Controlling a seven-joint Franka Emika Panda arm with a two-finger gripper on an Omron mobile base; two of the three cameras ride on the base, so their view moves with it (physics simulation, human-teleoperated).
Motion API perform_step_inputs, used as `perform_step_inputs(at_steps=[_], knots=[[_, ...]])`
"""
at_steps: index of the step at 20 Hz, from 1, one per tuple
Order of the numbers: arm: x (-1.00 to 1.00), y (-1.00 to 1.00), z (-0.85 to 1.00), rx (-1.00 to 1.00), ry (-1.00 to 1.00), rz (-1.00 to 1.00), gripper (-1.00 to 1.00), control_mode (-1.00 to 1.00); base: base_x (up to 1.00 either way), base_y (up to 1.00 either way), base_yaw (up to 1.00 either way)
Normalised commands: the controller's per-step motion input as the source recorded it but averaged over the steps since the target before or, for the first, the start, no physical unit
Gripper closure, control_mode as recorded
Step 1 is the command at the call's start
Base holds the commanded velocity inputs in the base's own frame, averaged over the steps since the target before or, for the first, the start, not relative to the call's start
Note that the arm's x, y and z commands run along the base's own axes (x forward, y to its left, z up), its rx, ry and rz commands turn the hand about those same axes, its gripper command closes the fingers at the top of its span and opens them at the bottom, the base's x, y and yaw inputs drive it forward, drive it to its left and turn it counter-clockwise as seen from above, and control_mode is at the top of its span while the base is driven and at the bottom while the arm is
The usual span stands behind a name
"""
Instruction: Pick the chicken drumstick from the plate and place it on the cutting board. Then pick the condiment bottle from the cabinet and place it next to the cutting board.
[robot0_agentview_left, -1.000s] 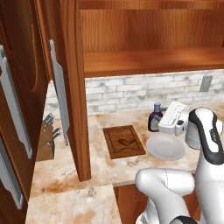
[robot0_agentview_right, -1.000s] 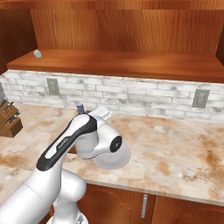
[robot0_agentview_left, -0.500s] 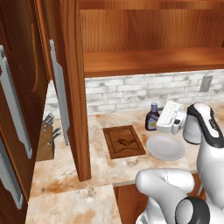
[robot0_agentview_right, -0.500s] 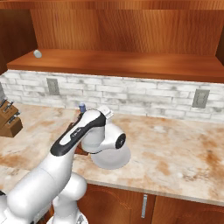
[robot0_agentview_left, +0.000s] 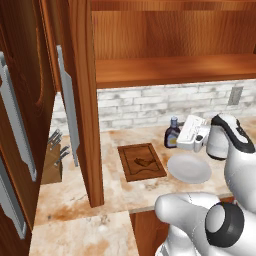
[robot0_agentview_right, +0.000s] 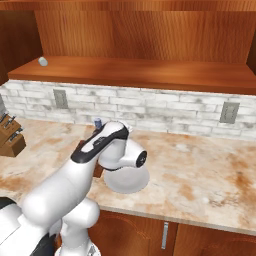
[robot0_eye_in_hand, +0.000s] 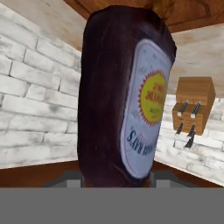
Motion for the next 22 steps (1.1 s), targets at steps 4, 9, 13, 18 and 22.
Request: perform_step_inputs(at_steps=[4,9,13,18,22], knots=[[0.24,-0.10,-0.11,0.00,0.00,0.00,1.00,-1.00,0.00,0.00,0.00],[0.17,-0.07,-0.09,0.00,0.00,0.00,1.00,-1.00,0.00,0.00,0.00],[0.07,-0.02,-0.07,0.00,0.00,0.00,1.00,-1.00,0.00,0.00,0.00],[0.09,0.00,-0.10,0.00,0.00,0.00,1.00,-1.00,0.00,0.00,0.00],[0.12,0.00,-0.14,0.00,0.00,0.00,1.00,-1.00,0.00,0.00,0.00]])
